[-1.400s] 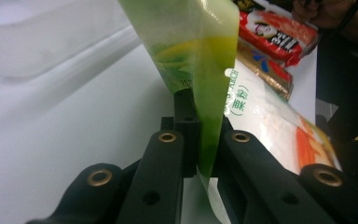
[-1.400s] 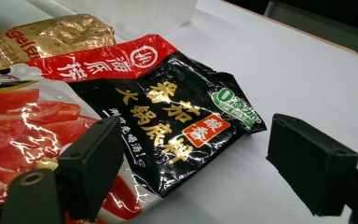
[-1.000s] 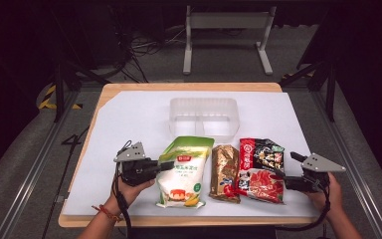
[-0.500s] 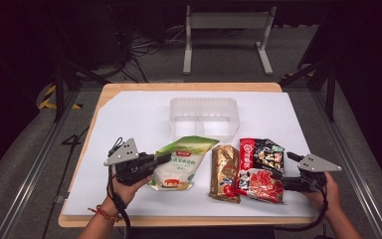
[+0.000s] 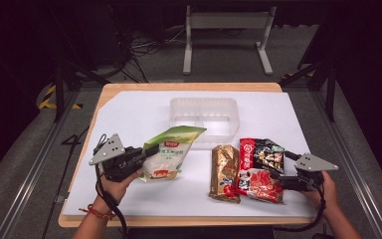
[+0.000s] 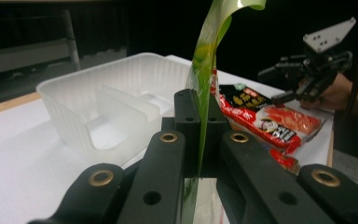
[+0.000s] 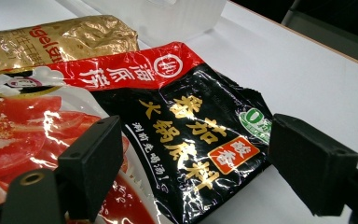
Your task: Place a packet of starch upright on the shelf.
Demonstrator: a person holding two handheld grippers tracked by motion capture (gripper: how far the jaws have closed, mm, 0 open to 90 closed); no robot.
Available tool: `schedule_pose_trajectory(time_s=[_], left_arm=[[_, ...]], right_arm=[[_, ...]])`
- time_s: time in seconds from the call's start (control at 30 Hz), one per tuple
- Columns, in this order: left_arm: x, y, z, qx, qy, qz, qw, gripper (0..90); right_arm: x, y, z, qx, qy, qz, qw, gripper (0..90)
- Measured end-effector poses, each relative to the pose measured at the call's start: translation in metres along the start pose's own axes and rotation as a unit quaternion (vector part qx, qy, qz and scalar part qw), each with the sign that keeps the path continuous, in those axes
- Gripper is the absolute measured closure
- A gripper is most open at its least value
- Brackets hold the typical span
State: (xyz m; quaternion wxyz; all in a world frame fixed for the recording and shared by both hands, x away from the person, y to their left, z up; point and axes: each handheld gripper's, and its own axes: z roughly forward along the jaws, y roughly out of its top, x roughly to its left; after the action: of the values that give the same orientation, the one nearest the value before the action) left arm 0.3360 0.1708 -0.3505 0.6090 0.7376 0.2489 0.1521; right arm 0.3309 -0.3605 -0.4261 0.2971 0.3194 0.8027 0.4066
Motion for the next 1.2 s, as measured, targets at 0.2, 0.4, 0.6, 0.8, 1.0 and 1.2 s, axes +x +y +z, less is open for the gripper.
schedule_pose_trajectory(time_s=[0.2,0.4,0.6,0.8,1.0,1.2], left_arm=[[0.005,0.008,-0.004,-0.019,0.025,-0.012,0.9995,89.8],[0.010,0.015,-0.003,-0.031,0.035,-0.012,0.9988,89.8],[0.015,0.025,0.004,-0.039,0.043,-0.011,0.9982,89.9],[0.023,0.035,0.017,-0.044,0.049,-0.016,0.9977,89.9],[0.028,0.046,0.035,-0.048,0.050,-0.022,0.9974,89.9],[0.035,0.055,0.053,-0.050,0.059,-0.033,0.9965,89.9]], right_arm=[[0.000,-0.001,-0.002,0.001,-0.003,0.002,1.0000,18.5],[0.000,-0.003,-0.002,0.005,-0.003,0.003,1.0000,18.5],[0.000,-0.003,-0.003,0.004,-0.003,0.003,1.0000,18.5],[0.000,-0.003,-0.003,0.003,-0.004,0.003,1.0000,18.5],[0.000,-0.003,-0.003,0.003,-0.004,0.003,1.0000,18.4],[-0.001,-0.004,-0.004,0.003,-0.004,0.004,1.0000,18.5]])
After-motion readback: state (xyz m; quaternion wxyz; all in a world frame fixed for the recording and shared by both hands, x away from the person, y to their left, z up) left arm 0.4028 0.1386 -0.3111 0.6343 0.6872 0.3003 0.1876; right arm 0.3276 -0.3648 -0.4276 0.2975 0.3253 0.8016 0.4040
